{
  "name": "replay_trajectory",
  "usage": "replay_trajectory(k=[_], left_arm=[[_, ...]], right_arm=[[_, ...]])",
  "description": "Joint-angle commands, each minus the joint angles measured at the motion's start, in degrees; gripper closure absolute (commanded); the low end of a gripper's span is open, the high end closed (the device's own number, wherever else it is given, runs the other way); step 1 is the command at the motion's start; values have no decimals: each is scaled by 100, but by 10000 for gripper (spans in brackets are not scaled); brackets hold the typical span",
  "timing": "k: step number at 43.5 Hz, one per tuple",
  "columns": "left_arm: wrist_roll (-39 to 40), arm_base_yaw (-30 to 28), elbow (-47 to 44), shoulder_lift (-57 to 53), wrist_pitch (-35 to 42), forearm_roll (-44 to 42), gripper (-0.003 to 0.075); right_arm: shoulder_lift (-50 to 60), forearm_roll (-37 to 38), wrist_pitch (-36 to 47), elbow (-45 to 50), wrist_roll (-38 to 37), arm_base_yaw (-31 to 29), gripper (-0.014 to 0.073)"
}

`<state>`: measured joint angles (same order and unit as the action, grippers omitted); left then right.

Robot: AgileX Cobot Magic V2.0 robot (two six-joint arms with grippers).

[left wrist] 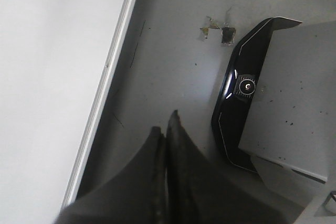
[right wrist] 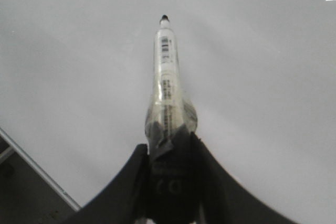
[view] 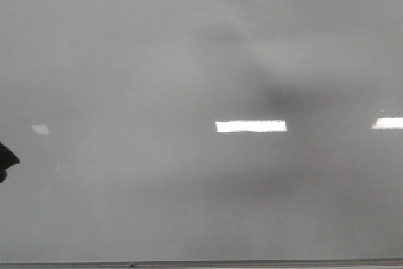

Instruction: Write number 5 on whiteboard

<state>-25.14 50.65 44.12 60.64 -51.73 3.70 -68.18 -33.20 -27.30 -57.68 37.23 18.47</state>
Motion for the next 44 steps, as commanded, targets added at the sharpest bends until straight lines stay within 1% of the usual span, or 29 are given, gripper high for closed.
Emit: replay_trajectory(k=[1,9,21,35,44], left_arm=[[58,32,173,-105,226,46,741],[58,32,173,-105,226,46,741],[58,32,173,-105,226,46,741],[58,32,173,-105,240,46,741],[58,32,173,-105,276,46,741]], right_arm=[[-294,-148,377,-577,-27,-35,657],[-946,-162,403,-1108,-27,-35,657],[-1225,-188,479,-1189,-27,-35,657],[-1476,-188,-277,-1177,-27,-13,657],[-1562,-188,-450,-1110,-27,105,657]])
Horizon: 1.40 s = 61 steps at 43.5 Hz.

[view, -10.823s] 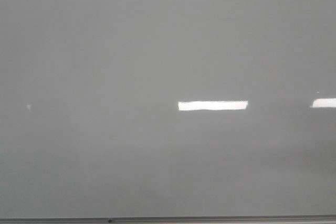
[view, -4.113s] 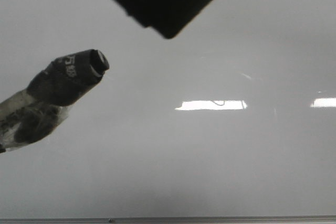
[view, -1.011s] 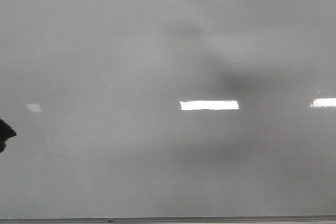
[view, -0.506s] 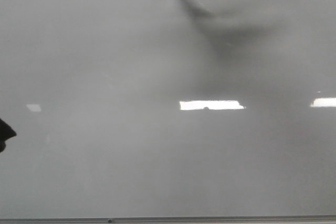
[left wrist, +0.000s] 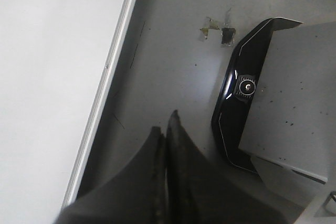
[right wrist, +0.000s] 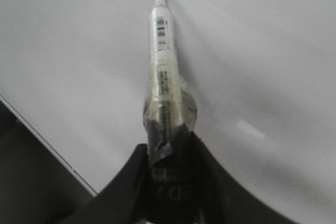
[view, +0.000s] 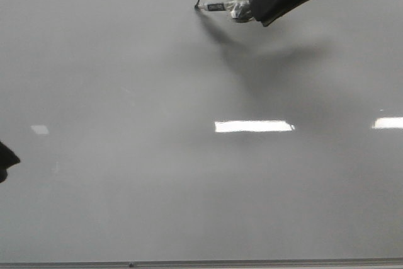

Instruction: Write number 5 on whiteboard

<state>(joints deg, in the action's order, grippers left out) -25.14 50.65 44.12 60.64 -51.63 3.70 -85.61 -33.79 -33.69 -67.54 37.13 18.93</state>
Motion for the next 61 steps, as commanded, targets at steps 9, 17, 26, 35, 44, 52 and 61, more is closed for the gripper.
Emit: replay_trajectory(k=[9,17,26,35,44,52,61], left_arm=[[58,32,173,-105,267,46,741],[58,32,173,-105,267,46,741],[58,32,173,-105,267,46,741],[58,32,173,-105,267,46,741],[58,32,173,-105,267,46,741],[58,32,173,-105,267,46,741],[58,32,173,-105,267,46,741]], right_arm=[[161,-129,223,-66,-22,107,657],[167,-129,223,-66,-178,43,657],[385,-123,235,136,-229,-230,657],[819,-118,313,854,-229,-645,657],[758,-123,492,1376,-229,-433,657],[440,-280,1051,1357,-229,340,657],[339,-470,894,942,-229,655,657]])
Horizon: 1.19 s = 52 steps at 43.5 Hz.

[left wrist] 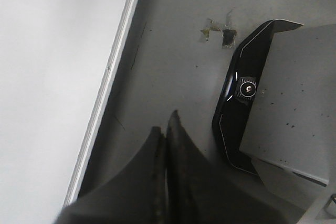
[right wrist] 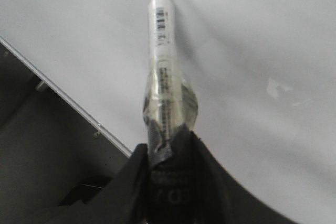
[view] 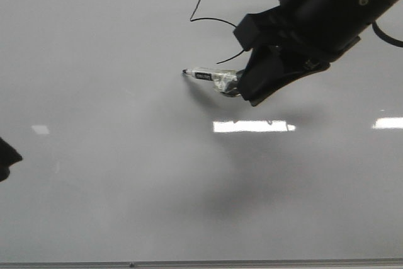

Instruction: Write number 5 on whiteboard

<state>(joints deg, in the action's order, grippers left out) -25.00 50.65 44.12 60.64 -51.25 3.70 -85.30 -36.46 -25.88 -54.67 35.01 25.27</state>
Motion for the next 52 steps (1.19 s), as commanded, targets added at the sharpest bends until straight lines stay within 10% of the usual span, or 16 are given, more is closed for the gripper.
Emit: replay_trajectory(k=[1,52], left_arm=[[44,32,173,-105,229,46,741],[44,32,173,-105,328,57,741]], right_arm=[[427,-204,60,-377,-16,21,657],[254,-180,-19,-1291,-16,-700,657]])
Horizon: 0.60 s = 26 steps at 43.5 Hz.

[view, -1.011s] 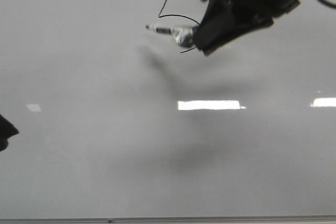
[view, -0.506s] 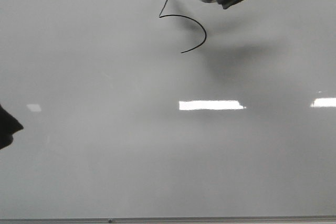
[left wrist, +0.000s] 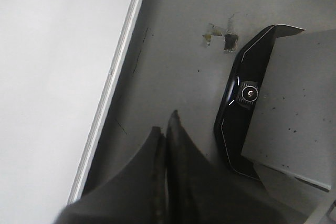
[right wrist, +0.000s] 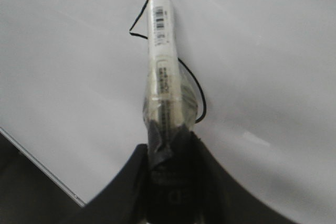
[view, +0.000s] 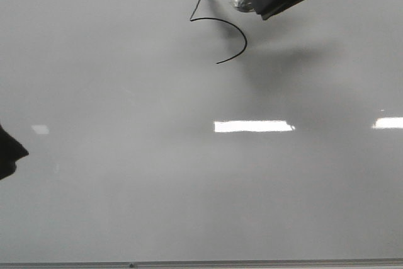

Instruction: Write number 5 on whiteboard

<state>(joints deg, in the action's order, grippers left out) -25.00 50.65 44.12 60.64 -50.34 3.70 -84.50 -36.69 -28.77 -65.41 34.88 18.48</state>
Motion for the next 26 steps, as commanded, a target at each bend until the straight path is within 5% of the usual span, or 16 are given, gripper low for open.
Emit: replay_trajectory(k=[1,26], left_arm=[[44,32,173,-105,237,57,741],[44,32,173,-105,237,57,741]], right_arm=[[174,-156,270,-217,-3,-21,657],[895,-89,-416,44,77,-888,657]])
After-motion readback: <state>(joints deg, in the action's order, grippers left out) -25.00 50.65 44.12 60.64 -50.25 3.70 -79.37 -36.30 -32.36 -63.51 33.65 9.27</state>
